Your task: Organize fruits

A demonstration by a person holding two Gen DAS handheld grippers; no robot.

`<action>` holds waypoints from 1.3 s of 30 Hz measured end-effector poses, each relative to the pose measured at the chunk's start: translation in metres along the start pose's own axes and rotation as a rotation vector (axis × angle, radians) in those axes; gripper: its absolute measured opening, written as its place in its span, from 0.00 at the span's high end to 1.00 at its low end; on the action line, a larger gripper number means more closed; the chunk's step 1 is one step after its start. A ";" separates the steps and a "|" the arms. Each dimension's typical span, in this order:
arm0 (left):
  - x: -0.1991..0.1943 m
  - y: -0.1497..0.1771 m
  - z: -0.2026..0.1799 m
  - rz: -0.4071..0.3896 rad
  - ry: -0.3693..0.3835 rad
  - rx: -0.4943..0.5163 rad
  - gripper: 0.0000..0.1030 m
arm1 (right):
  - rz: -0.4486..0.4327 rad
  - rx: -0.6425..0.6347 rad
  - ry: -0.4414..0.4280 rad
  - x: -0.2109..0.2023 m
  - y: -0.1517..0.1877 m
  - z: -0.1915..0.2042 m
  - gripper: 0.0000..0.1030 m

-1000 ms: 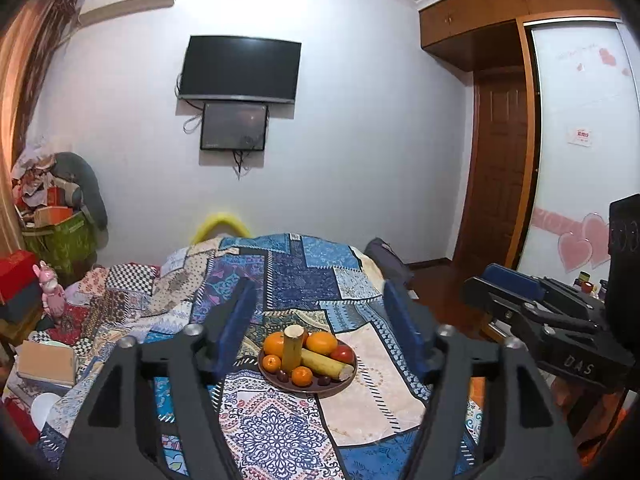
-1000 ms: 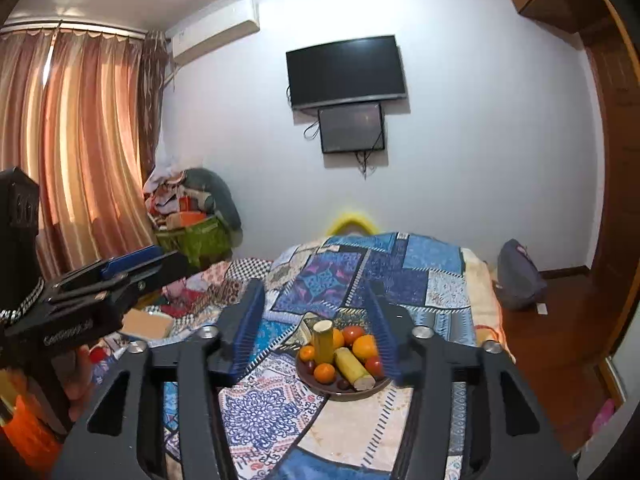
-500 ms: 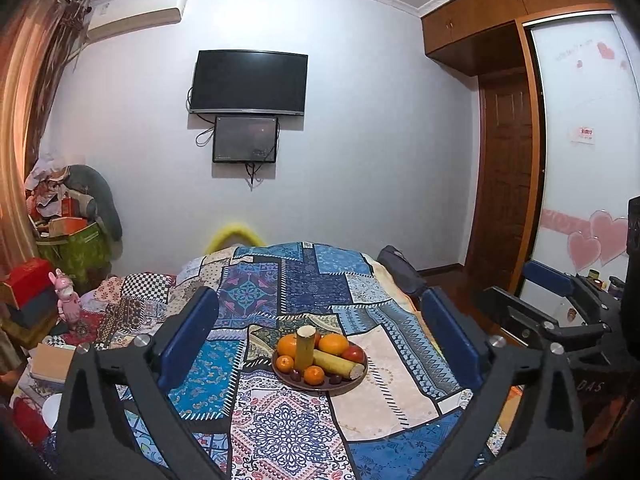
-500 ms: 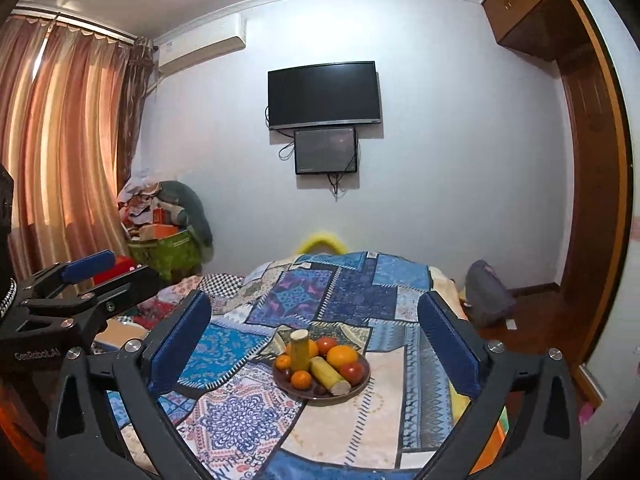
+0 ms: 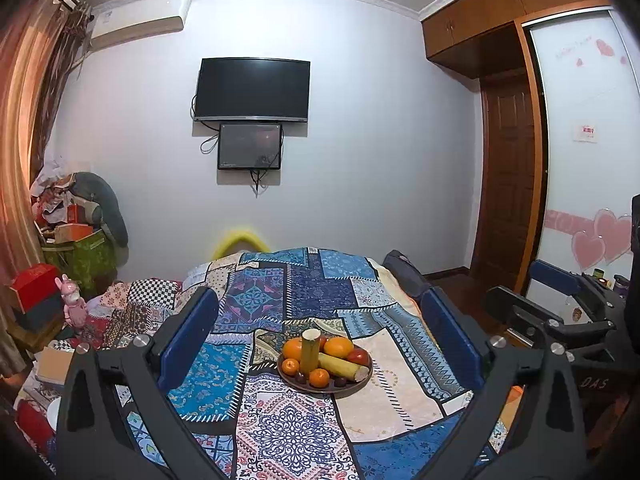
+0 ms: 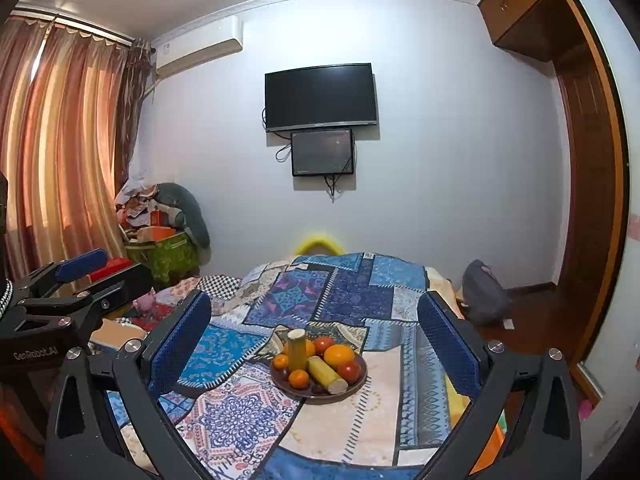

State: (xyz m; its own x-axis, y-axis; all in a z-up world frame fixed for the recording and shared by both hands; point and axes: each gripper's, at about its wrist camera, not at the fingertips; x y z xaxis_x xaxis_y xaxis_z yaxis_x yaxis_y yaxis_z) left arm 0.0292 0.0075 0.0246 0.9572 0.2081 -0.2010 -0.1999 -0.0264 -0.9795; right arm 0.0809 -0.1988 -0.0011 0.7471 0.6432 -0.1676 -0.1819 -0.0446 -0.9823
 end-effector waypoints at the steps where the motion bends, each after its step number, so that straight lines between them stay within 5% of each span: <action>1: 0.000 0.000 -0.001 0.000 -0.001 0.001 0.00 | -0.002 -0.005 0.002 -0.001 -0.001 0.001 0.00; 39: -0.005 0.000 0.004 0.008 0.013 -0.030 0.00 | -0.025 0.002 -0.013 -0.005 -0.007 0.009 0.00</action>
State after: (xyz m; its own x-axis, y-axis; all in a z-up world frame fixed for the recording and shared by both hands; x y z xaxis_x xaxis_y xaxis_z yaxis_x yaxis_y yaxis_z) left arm 0.0234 0.0102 0.0262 0.9584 0.1948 -0.2087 -0.2012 -0.0573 -0.9779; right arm 0.0724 -0.1946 0.0070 0.7429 0.6542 -0.1419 -0.1643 -0.0272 -0.9860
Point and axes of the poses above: each gripper's, at about its wrist camera, not at the fingertips, and x roughly the way its jaws point, z to its left, y to its underside, and after that the axes turned 15 degrees about -y, right-handed
